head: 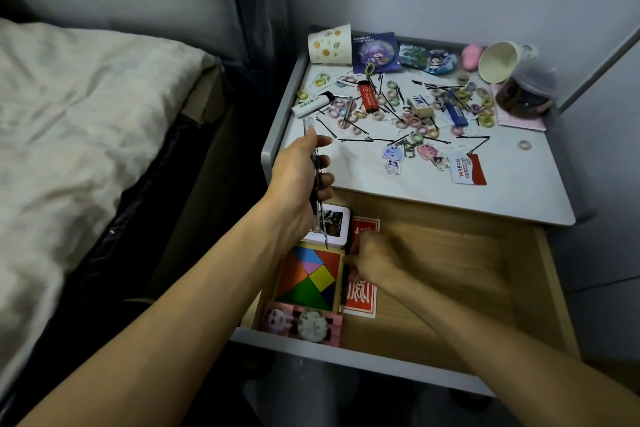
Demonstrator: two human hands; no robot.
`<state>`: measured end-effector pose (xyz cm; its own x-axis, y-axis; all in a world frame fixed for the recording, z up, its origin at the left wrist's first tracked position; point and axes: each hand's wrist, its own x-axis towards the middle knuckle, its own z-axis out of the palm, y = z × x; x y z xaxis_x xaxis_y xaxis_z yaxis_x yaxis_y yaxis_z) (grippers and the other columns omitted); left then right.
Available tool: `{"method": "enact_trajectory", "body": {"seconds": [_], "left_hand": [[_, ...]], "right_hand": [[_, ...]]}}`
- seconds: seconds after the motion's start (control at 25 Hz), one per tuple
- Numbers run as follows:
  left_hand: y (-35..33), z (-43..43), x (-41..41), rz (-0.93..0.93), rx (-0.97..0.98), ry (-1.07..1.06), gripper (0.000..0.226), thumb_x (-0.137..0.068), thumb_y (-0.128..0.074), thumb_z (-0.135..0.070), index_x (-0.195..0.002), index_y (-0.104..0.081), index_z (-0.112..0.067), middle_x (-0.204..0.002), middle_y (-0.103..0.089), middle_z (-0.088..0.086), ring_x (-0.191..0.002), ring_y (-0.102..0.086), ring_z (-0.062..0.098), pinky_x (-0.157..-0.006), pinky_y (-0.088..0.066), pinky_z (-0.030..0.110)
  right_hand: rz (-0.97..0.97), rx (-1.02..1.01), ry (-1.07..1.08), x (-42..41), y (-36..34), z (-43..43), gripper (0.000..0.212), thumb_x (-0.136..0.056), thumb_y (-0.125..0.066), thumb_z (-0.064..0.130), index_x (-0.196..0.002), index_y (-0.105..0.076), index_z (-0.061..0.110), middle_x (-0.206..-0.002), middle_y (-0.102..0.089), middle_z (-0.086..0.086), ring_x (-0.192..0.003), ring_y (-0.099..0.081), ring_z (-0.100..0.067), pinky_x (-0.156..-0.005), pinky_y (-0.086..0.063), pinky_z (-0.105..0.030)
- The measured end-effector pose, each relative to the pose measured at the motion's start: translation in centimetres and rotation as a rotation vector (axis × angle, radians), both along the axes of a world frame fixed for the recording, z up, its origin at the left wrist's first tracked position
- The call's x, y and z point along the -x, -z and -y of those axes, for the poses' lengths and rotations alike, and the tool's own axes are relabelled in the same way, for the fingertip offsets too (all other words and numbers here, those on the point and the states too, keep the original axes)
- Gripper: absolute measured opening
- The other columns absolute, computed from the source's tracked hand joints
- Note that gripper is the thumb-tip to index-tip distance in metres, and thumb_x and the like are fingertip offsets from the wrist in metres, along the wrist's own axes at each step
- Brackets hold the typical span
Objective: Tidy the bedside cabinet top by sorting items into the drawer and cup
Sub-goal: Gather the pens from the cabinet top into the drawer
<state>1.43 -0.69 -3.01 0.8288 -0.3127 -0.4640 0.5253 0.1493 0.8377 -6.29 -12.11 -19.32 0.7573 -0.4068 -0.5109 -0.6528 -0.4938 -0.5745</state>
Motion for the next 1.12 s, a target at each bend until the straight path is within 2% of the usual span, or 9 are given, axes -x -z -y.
{"method": "enact_trajectory", "body": {"seconds": [0.12,0.2,0.32,0.4,0.48,0.64,0.8,0.96,1.12], "left_hand": [[0.0,-0.1,0.2,0.016,0.028,-0.014,0.026,-0.105,-0.041,-0.032,-0.103,-0.057,-0.011,-0.078,-0.042,0.002,-0.055,-0.039,0.011,-0.051,-0.032,0.024],[0.0,-0.1,0.2,0.04,0.049,-0.014,0.023,-0.105,-0.043,-0.029,-0.102,-0.057,-0.01,-0.076,-0.043,0.002,-0.059,-0.042,0.013,-0.057,-0.036,0.026],[0.2,0.0,0.3,0.083,0.054,0.026,0.02,-0.103,-0.047,-0.024,-0.101,-0.059,-0.009,-0.074,-0.043,0.002,-0.063,-0.04,0.012,-0.064,-0.035,0.026],[0.5,0.4,0.9,0.078,0.098,0.096,0.018,-0.101,-0.049,-0.021,-0.099,-0.062,-0.008,-0.076,-0.042,0.003,-0.063,-0.042,0.011,-0.058,-0.038,0.022],[0.7,1.0,1.8,0.019,0.191,0.177,0.017,-0.1,-0.052,-0.018,-0.097,-0.065,-0.008,-0.077,-0.046,0.003,-0.057,-0.053,0.01,-0.051,-0.047,0.022],[1.4,1.6,2.5,-0.056,0.307,0.248,0.017,-0.097,-0.057,-0.017,-0.099,-0.069,-0.006,-0.073,-0.052,0.002,-0.064,-0.061,0.015,-0.063,-0.055,0.028],[1.8,1.6,3.0,0.141,0.156,0.357,0.016,-0.097,-0.06,-0.022,-0.098,-0.071,-0.01,-0.066,-0.064,-0.003,-0.061,-0.064,0.011,-0.054,-0.051,0.021],[1.7,1.8,2.6,0.411,-0.148,0.336,0.019,-0.092,-0.067,-0.022,-0.09,-0.071,-0.003,-0.068,-0.062,0.002,-0.059,-0.058,0.006,-0.05,-0.042,0.009],[1.2,1.2,1.5,0.402,-0.197,0.363,0.022,-0.089,-0.071,-0.021,-0.084,-0.067,0.0,-0.051,-0.056,-0.013,-0.041,-0.047,-0.002,-0.042,-0.036,0.008]], "right_hand": [[-0.011,-0.029,0.002,0.3,-1.2,0.0,0.006,-0.096,-0.057,0.009,-0.093,-0.057,0.004,-0.081,-0.069,-0.014,-0.069,-0.071,-0.027,-0.07,-0.061,-0.044],[0.023,-0.02,-0.029,0.7,-3.2,0.6,0.011,-0.095,-0.061,0.016,-0.09,-0.062,0.007,-0.073,-0.068,-0.008,-0.063,-0.069,-0.02,-0.066,-0.06,-0.037],[0.266,-0.06,-0.083,1.8,-7.9,1.5,0.01,-0.095,-0.06,0.025,-0.09,-0.067,0.02,-0.067,-0.067,0.001,-0.055,-0.062,-0.007,-0.054,-0.046,-0.02],[0.483,-0.218,-0.058,2.6,-11.2,1.5,0.008,-0.093,-0.062,0.028,-0.09,-0.069,0.024,-0.073,-0.069,0.005,-0.058,-0.061,-0.007,-0.054,-0.043,-0.013],[0.609,-0.369,-0.002,2.8,-13.1,1.2,0.009,-0.09,-0.066,0.025,-0.092,-0.07,0.017,-0.075,-0.069,0.004,-0.059,-0.059,-0.007,-0.052,-0.042,-0.012],[0.576,-0.427,0.105,2.7,-13.3,0.4,0.014,-0.088,-0.069,0.018,-0.093,-0.063,0.006,-0.076,-0.064,-0.005,-0.06,-0.057,-0.011,-0.053,-0.04,-0.02],[0.559,-0.483,0.106,3.3,-12.6,0.7,0.015,-0.092,-0.064,0.02,-0.101,-0.066,0.008,-0.082,-0.072,-0.007,-0.063,-0.065,-0.019,-0.051,-0.042,-0.018],[0.561,-0.483,0.0,3.6,-12.5,1.4,0.014,-0.094,-0.061,0.017,-0.102,-0.069,0.01,-0.08,-0.071,0.0,-0.064,-0.062,-0.01,-0.055,-0.044,-0.016],[0.483,-0.562,-0.042,3.9,-12.8,2.7,0.017,-0.092,-0.062,0.018,-0.099,-0.069,0.003,-0.079,-0.068,-0.007,-0.065,-0.058,-0.017,-0.053,-0.046,-0.019]]}}
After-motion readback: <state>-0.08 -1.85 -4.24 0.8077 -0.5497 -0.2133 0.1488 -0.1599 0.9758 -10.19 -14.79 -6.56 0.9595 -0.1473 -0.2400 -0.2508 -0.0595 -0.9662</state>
